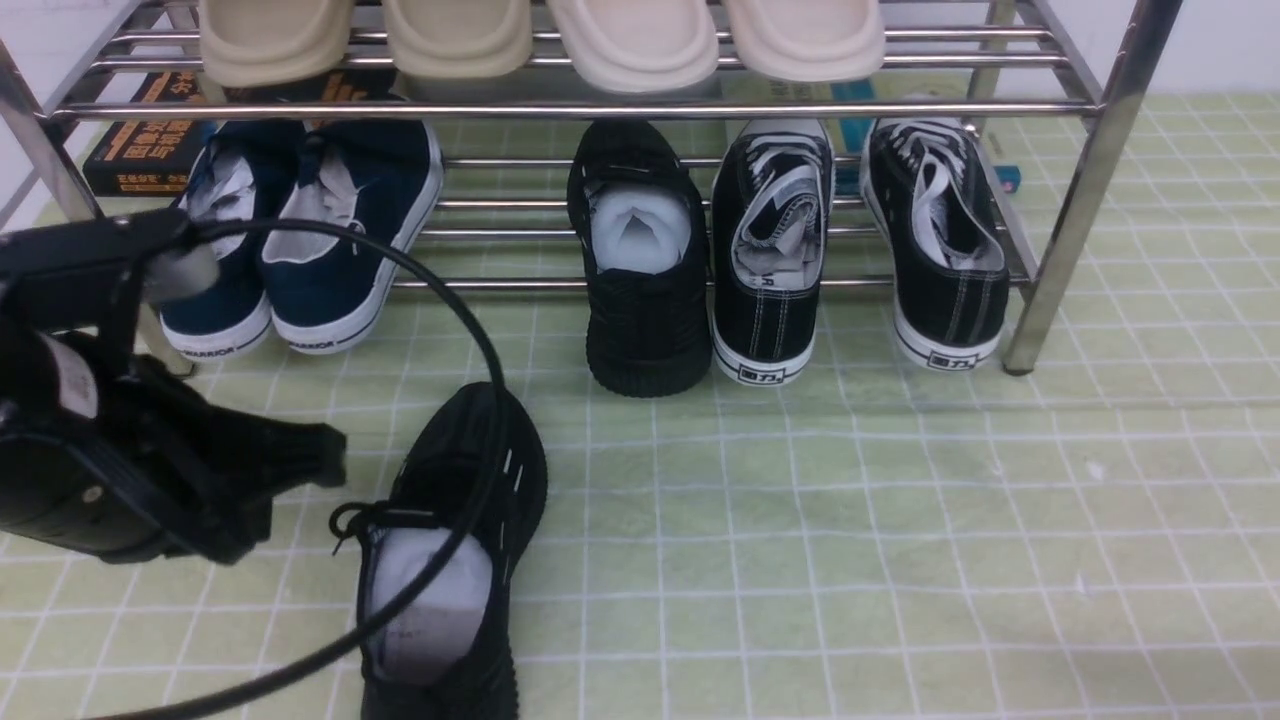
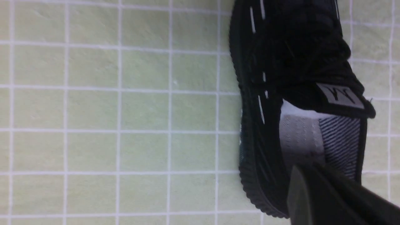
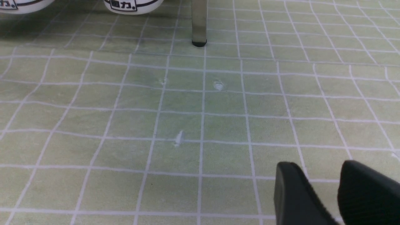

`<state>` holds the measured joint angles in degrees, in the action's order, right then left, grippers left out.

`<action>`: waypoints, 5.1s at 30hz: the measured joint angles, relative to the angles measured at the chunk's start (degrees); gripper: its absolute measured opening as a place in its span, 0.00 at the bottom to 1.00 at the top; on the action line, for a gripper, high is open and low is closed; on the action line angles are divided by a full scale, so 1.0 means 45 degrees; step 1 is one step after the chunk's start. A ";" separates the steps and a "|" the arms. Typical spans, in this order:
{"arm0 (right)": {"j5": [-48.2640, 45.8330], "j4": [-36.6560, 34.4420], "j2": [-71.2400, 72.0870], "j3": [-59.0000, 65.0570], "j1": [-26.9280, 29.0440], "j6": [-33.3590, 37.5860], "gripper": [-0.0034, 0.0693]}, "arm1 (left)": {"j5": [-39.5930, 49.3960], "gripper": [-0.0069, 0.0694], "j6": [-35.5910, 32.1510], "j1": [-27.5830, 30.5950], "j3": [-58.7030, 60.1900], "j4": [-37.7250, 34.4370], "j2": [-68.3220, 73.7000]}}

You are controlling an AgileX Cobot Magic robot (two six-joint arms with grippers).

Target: Take the shoes off the shelf with your hand from the green coffee tablecloth.

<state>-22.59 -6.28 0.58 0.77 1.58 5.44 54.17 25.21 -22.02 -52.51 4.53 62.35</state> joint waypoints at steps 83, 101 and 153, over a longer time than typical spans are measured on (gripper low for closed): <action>-0.7586 0.2214 -2.7667 -2.7988 -1.0028 -0.3336 0.71 | 0.1523 0.43 0.0387 0.0000 0.0000 -0.0088 -0.0018; -0.5409 0.3481 -2.9475 -2.8080 -0.9522 -0.5233 0.55 | 0.1561 0.45 0.0387 0.0000 0.0000 -0.0088 -0.0018; -0.8890 0.4818 -2.5661 -2.2520 -1.2983 -1.1044 0.06 | 0.1913 0.44 0.0387 0.0000 0.0000 0.0302 -0.0018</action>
<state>-62.60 15.40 -114.89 -100.57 -56.84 -44.26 62.78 26.96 -22.02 -52.51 5.89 62.27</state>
